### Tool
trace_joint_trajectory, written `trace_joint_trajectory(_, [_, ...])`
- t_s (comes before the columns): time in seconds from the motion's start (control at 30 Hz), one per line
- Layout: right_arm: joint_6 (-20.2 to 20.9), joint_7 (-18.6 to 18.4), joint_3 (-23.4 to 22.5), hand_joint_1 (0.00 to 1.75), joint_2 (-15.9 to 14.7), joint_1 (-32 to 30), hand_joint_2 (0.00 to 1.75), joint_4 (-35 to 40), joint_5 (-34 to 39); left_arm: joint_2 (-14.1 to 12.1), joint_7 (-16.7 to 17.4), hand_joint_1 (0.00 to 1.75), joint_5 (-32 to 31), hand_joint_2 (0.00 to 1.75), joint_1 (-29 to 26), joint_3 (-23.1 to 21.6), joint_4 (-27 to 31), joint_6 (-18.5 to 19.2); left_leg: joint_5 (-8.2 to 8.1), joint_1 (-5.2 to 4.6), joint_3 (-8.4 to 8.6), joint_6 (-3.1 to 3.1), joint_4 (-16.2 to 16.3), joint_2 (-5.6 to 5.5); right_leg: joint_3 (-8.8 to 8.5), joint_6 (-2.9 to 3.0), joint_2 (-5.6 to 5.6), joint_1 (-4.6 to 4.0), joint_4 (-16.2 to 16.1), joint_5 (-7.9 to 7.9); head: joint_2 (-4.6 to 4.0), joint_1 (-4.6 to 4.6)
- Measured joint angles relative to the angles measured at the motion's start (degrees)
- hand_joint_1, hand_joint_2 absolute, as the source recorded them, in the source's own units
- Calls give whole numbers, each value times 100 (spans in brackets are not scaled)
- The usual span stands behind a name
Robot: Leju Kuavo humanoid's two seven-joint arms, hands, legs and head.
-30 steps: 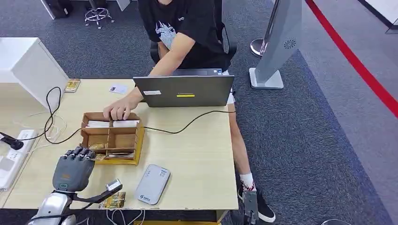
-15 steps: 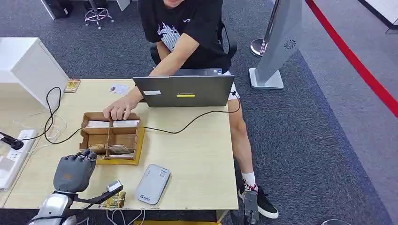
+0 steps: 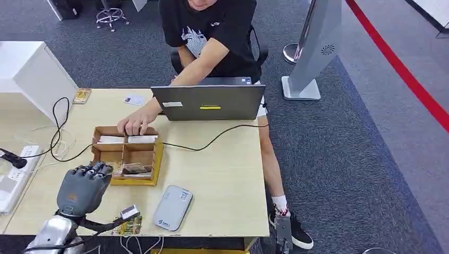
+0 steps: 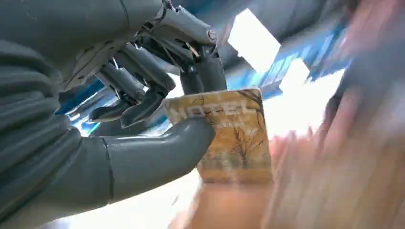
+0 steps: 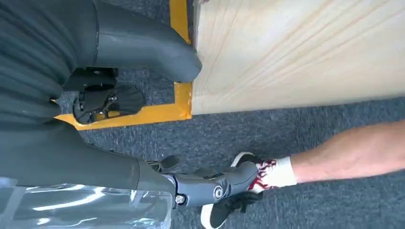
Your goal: Pass the card to the sensor for recognition and then transmit it.
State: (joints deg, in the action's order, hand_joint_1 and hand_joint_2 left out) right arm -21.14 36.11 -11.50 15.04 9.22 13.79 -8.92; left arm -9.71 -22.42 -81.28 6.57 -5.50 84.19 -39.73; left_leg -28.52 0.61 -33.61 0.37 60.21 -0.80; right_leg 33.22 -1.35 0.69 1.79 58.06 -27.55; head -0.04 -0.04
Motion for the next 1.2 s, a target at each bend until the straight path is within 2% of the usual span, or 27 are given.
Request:
trace_joint_trajectory(0.03, [-4,20,-7,0,-4,0,175,0,11,18,-72,175,-7,175,66,-69,342,112,0,-1,0,0,0,0,-2,0,-1,2,0,0,0,24])
trace_joint_trajectory(0.1, [2,55,-20,0,-6,-3,175,0,31,-111,583,175,-33,175,230,-266,978,587,-1,-5,0,0,0,21,5,-3,18,1,0,4,0,22])
trace_joint_trajectory(0.13, [2,59,-44,0,-11,-14,175,0,35,-227,932,175,-31,175,348,-419,1308,691,-1,-6,2,0,0,20,3,-5,20,2,0,6,0,20])
trace_joint_trajectory(0.17, [2,64,-77,0,-22,-21,175,0,35,-277,1117,175,-22,175,433,-515,1461,743,-2,-8,4,0,0,18,0,-5,19,2,-1,6,0,18])
trace_joint_trajectory(0.27, [2,55,-101,0,-24,-21,175,0,7,-386,1226,175,116,175,545,-685,1712,692,0,-5,4,-1,-1,19,5,-5,19,0,-1,6,0,13])
trace_joint_trajectory(0.37, [2,26,-101,0,-24,-14,175,0,-66,-502,1241,175,319,175,775,-835,1648,437,2,-6,6,-5,-1,17,1,-5,18,0,2,7,0,13])
trace_joint_trajectory(0.43, [2,18,-100,0,-24,-19,175,0,-68,-546,1241,175,345,175,813,-873,1624,400,3,-5,6,-5,-1,19,2,-5,21,0,2,7,0,9])
trace_joint_trajectory(0.53, [4,9,-101,0,-24,-18,175,0,-114,-609,1418,175,65,175,904,-916,1565,556,3,-5,6,-6,-1,16,3,-5,18,0,2,7,0,7])
trace_joint_trajectory(0.7, [7,-11,-101,0,-24,-17,175,0,-157,-655,1525,175,-16,175,1002,-925,1475,676,3,-5,4,-6,-1,14,3,-5,15,0,2,7,0,9])
trace_joint_trajectory(0.73, [46,-70,-98,0,-22,-8,175,0,-252,-758,1674,175,-4,175,1288,-925,1142,899,7,-4,3,-4,-1,12,2,-5,10,-1,2,7,0,9])
trace_joint_trajectory(0.77, [105,-170,-76,0,-6,51,175,2,-382,-1067,1355,175,484,175,2374,-914,-430,881,24,-3,2,-12,-3,13,3,-4,12,-1,7,21,0,7])
trace_joint_trajectory(0.87, [127,-188,-70,0,4,55,175,0,-411,-1167,1304,175,619,175,2837,-908,-1431,732,27,-3,3,-11,-3,17,4,2,20,-1,10,26,0,2])
trace_joint_trajectory(1.0, [136,-192,-68,0,18,53,175,0,-433,-1195,1317,175,651,175,3026,-905,-2093,579,27,-4,0,-11,-3,14,3,2,18,0,7,25,0,2])
trace_joint_trajectory(1.2, [142,-192,-55,0,28,50,175,0,-446,-1195,1344,175,649,175,3069,-905,-2501,559,25,-5,0,-10,-3,28,8,2,33,1,5,26,0,0])
